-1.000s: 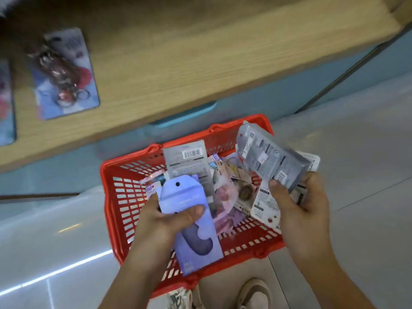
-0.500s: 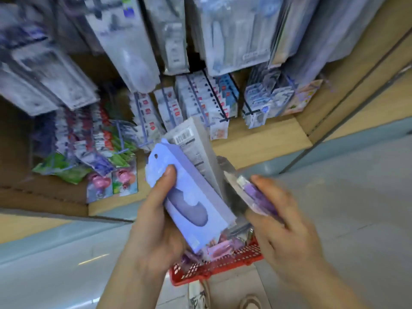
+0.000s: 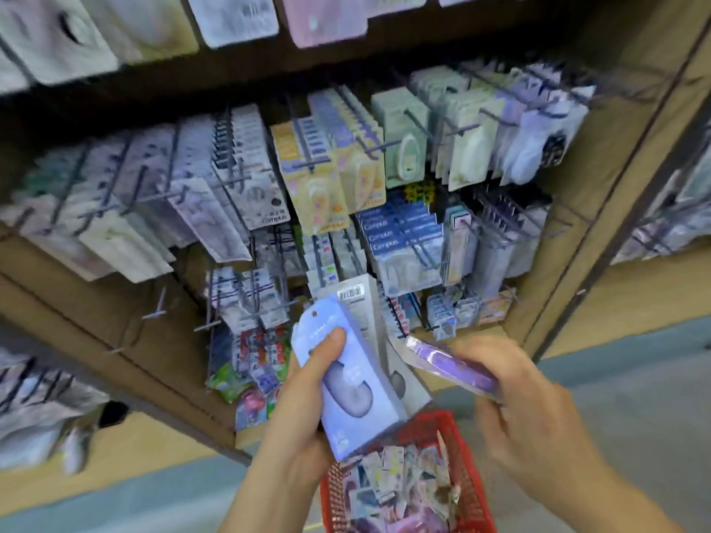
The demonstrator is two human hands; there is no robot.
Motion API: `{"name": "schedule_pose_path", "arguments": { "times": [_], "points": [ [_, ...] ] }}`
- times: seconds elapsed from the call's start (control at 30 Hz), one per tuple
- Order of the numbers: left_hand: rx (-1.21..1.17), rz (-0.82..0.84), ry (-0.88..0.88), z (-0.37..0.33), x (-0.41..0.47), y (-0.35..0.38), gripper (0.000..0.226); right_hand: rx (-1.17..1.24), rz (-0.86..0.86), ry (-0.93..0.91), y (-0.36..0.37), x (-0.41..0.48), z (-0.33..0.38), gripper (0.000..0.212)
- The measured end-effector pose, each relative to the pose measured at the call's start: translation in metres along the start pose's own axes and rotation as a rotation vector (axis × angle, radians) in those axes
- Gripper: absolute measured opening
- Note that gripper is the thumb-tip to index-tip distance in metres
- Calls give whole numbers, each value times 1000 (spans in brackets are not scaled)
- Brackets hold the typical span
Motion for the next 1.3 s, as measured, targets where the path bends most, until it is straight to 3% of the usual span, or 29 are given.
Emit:
{"name": "schedule_pose_path", "arguments": {
  "times": [0.07,0.27,0.33,0.4,0.47,0.53,0.63,0.73,0.83,0.9,1.0,1.07,1.13,1.3],
  "points": [
    [28,12,54,-12,-14,10,82,44,-79,-17,-22,14,18,64],
    [176,-10,255,-39,-54,40,55,86,-324,-325,-81,36,82,26],
    [296,-70,283,-49,-62,45,85,-1,-314,-446,-85,39,95,31],
    [242,5,184,-55,-73,55,104,-59,-280,-504,-86,39,97,33],
    [133,131,37,-58,-82,67,93,-103,-260,-540,-90,38,95,33],
    [110,228,0,-59,-86,71,92,-162,-226,-615,-96,38,95,29],
    [174,363,90,-62,-91,76,98,-239,-134,-726,-111,43,97,28],
    [108,381,147,-62,-99,87,77,-305,-98,-747,-126,52,100,31],
    [38,351,214,-61,-103,101,59,-329,-160,-640,-134,56,106,36],
    [20,270,307,-63,-107,108,54,-168,-237,-452,-139,53,106,44],
    [-9,163,429,-70,-117,120,49,637,-286,33,-142,47,97,57],
    [25,83,527,-71,-119,125,47,1043,-128,241,-132,48,98,58],
    [105,31,604,-72,-123,131,62,1020,30,320,-123,51,104,50],
    [282,-10,656,-74,-134,141,102,927,33,331,-131,56,112,50]
  ]
}}
Point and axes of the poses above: each hand's wrist, its own x-axis towards the middle knuckle, its own y-axis out of the palm, z = x × y, the point moved 3 cm from there along x, towards the middle knuckle, and after that the axes turned 3 degrees about z, right-handed, at the moved point
